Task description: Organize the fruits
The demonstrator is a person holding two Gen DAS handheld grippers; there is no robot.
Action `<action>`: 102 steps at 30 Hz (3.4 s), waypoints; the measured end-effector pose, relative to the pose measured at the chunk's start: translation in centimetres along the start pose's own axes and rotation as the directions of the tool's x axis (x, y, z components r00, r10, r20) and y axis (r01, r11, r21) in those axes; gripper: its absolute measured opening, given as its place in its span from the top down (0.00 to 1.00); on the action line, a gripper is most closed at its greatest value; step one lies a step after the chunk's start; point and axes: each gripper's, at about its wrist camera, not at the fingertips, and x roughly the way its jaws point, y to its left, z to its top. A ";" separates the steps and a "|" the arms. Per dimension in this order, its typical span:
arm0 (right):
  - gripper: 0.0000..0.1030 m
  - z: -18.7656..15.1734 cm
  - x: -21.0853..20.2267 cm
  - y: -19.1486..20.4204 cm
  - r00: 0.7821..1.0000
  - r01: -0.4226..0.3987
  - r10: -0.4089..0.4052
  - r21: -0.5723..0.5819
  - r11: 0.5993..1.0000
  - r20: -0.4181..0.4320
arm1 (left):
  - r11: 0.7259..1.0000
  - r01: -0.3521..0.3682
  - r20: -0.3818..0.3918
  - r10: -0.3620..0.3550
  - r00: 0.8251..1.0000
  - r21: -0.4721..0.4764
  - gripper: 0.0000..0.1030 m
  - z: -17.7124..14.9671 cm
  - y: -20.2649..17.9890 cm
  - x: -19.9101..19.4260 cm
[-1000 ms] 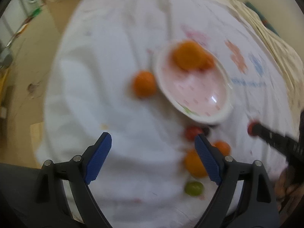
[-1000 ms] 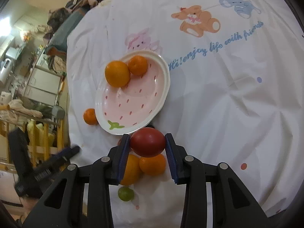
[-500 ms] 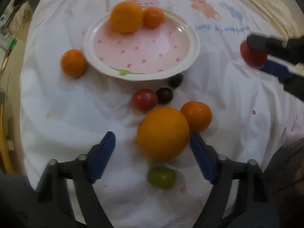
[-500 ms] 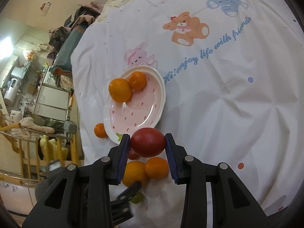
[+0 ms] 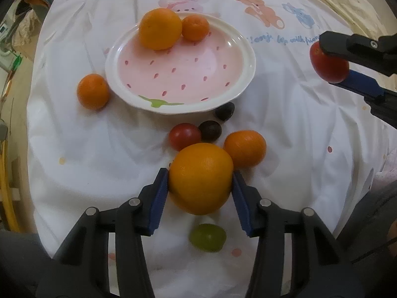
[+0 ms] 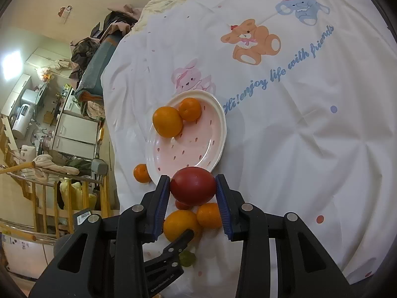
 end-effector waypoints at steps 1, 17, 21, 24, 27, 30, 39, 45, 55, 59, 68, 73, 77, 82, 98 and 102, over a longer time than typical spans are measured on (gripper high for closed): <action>0.62 0.0 0.0 0.1 1.000 -0.001 0.001 -0.003 1.000 0.000 | 1.000 0.003 0.002 -0.003 1.000 -0.005 0.56 0.0 0.1 -0.1; 0.62 -0.3 -0.1 0.0 1.000 0.012 -0.012 -0.009 1.000 0.007 | 0.994 -0.031 0.122 0.044 0.992 -0.104 0.56 1.0 4.3 -5.1; 0.62 -0.3 -0.2 0.1 1.000 0.016 -0.016 -0.020 1.000 0.010 | 0.990 -0.048 0.151 0.068 0.986 -0.132 0.56 2.0 6.0 -6.5; 0.62 -0.3 -0.4 0.2 1.000 0.014 -0.014 -0.027 1.000 0.016 | 0.987 -0.060 0.172 0.086 0.981 -0.151 0.56 2.8 7.4 -7.5; 0.62 -0.2 -0.9 0.4 0.999 0.008 -0.006 -0.033 0.999 0.039 | 0.984 -0.065 0.190 0.097 0.977 -0.165 0.56 3.8 8.4 -8.4; 0.62 -0.1 -1.8 0.9 0.996 -0.007 0.011 -0.051 0.999 0.088 | 0.981 -0.067 0.219 0.106 0.970 -0.179 0.56 4.9 9.5 -9.3; 0.62 1.3 -3.4 2.5 0.982 -0.041 0.060 -0.110 0.993 0.179 | 0.989 -0.066 0.290 0.102 0.951 -0.131 0.56 7.4 9.7 -10.2; 0.62 3.2 -3.1 3.7 0.980 -0.041 0.073 -0.166 0.985 0.188 | 0.993 -0.073 0.261 0.094 0.961 -0.087 0.56 9.3 8.6 -8.3; 0.62 6.4 0.9 2.1 0.994 -0.034 0.047 -0.123 0.992 0.104 | 0.995 -0.091 0.217 0.100 0.971 -0.052 0.56 12.5 7.4 -4.4; 0.62 7.8 2.6 1.5 0.997 -0.037 0.045 -0.111 0.993 0.068 | 0.995 -0.099 0.188 0.103 0.977 -0.031 0.56 13.1 6.9 -2.4; 0.62 9.8 6.8 1.0 1.000 -0.006 0.004 -0.121 0.993 -0.015 | 0.989 -0.147 0.081 0.148 0.986 -0.013 0.56 14.3 6.5 2.4; 0.62 10.2 8.7 1.1 0.998 0.004 -0.011 -0.132 0.991 -0.056 | 0.972 -0.231 0.092 0.226 0.970 0.050 0.54 14.2 5.3 3.3; 0.62 9.7 10.9 0.7 0.993 0.017 -0.031 -0.128 0.992 -0.114 | 0.971 -0.236 0.104 0.229 0.968 0.050 0.51 14.0 5.3 3.3; 0.61 9.2 12.5 0.1 0.986 0.034 -0.053 -0.121 0.992 -0.158 | 0.981 -0.190 0.081 0.185 0.979 0.049 0.40 14.2 5.8 3.5; 0.40 9.4 10.7 0.7 0.993 0.043 -0.059 -0.143 0.989 -0.106 | 0.994 -0.101 0.156 0.108 0.982 -0.050 0.29 14.6 7.2 0.2; 0.40 9.5 9.6 0.9 0.993 0.052 -0.066 -0.147 0.988 -0.093 | 0.992 -0.098 0.160 0.110 0.981 -0.077 0.29 14.5 8.1 -0.3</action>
